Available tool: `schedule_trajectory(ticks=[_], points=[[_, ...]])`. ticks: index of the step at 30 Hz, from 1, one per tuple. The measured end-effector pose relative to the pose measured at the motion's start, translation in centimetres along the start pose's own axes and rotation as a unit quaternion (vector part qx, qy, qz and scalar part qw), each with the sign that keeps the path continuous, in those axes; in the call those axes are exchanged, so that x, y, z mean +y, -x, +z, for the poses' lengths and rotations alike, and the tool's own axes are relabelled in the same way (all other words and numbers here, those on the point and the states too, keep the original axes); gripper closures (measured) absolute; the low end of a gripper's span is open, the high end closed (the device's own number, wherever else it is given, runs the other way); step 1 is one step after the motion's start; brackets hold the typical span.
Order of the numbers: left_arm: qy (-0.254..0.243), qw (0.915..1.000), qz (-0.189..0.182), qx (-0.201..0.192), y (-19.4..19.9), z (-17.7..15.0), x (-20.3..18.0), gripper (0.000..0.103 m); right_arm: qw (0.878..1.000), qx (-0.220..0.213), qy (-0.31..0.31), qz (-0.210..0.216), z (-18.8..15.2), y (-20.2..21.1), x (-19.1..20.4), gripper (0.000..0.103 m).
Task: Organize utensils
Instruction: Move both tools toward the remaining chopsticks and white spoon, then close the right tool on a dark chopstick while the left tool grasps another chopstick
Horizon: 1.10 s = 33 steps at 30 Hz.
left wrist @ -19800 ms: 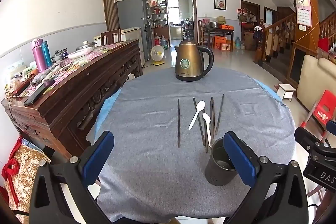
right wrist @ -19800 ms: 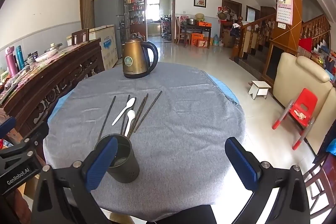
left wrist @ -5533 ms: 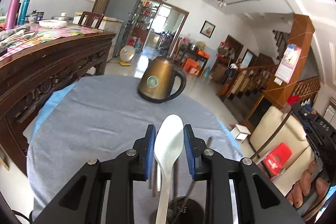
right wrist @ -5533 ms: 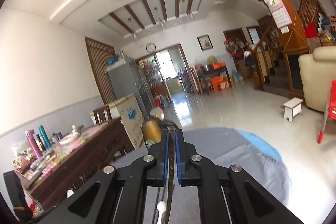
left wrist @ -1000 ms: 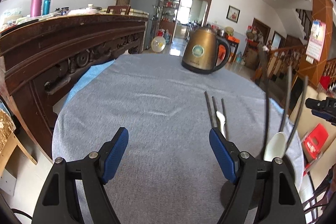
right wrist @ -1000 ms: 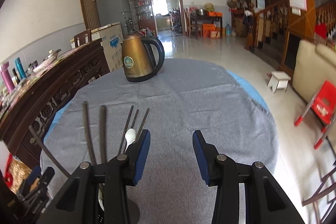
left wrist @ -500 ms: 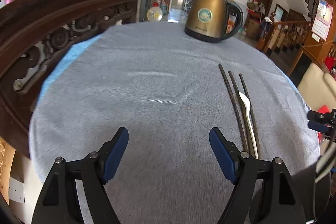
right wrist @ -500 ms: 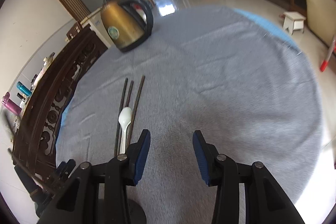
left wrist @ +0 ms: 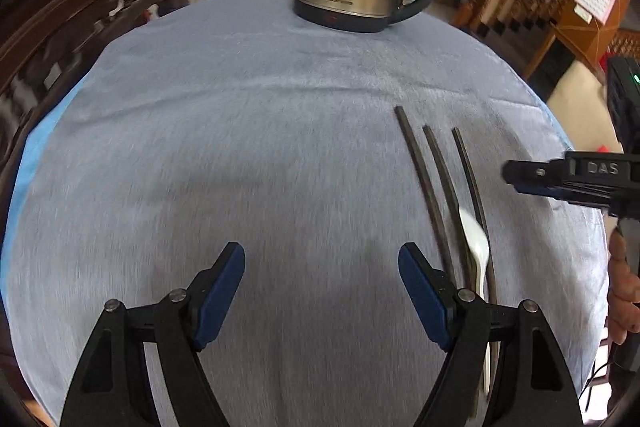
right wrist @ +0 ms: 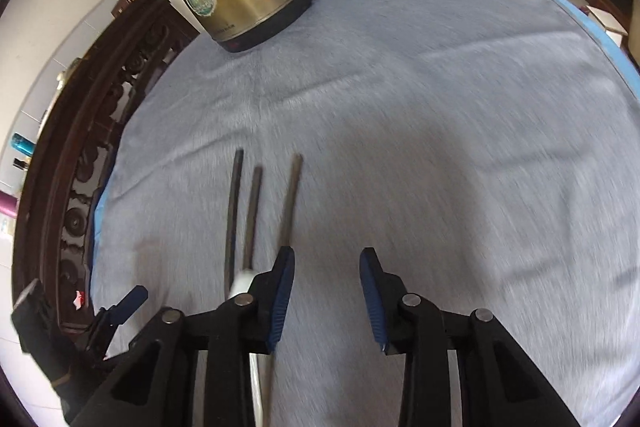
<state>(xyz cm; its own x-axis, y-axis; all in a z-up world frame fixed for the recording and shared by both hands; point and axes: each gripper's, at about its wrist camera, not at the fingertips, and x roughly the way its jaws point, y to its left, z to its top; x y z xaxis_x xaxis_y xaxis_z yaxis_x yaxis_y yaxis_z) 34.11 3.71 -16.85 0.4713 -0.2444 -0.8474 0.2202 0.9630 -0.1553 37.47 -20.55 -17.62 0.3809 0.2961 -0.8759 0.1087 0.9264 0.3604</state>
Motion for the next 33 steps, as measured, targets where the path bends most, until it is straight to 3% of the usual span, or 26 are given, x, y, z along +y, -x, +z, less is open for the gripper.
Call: schedule_trajectory(ticks=[6, 9, 10, 12, 19, 25, 30, 33], points=[[-0.01, 0.9997, 0.0, 0.022, -1.4, 3.4, -0.3, 0.023, 0.999, 0.029, 0.003, -0.036, 2.9, -3.2, 2.1, 0.067], [-0.022, 0.9993, 0.001, 0.029, -1.9, 4.1, -0.6, 0.023, 0.997, 0.023, 0.023, -0.063, 3.2, -3.4, 3.2, 0.077], [-0.026, 0.9991, 0.0, 0.032, -2.1, 4.4, -0.9, 0.023, 0.997, 0.02, 0.031, -0.072, 3.1, -3.6, 3.5, 0.087], [-0.036, 0.9986, -0.004, 0.038, -2.5, 4.8, -1.5, 0.023, 0.996, 0.015, 0.053, -0.077, 3.0, -3.7, 3.9, 0.096], [-0.059, 0.9965, -0.017, 0.057, -4.6, 7.0, -3.9, 0.023, 0.994, -0.02, 0.056, -0.094, 2.6, -2.5, 1.8, 0.097], [-0.07, 0.994, 0.013, 0.083, -7.1, 8.7, -5.3, 0.026, 0.995, -0.022, 0.047, -0.085, 2.8, -1.5, -0.5, 0.097], [-0.097, 0.99, 0.038, 0.095, -8.1, 9.6, -6.9, 0.032, 0.996, -0.019, 0.043, -0.072, 2.8, -1.4, -0.9, 0.097], [-0.103, 0.9896, 0.033, 0.095, -8.3, 10.0, -7.6, 0.044, 0.997, -0.018, 0.041, -0.065, 2.8, -1.2, -1.2, 0.097]])
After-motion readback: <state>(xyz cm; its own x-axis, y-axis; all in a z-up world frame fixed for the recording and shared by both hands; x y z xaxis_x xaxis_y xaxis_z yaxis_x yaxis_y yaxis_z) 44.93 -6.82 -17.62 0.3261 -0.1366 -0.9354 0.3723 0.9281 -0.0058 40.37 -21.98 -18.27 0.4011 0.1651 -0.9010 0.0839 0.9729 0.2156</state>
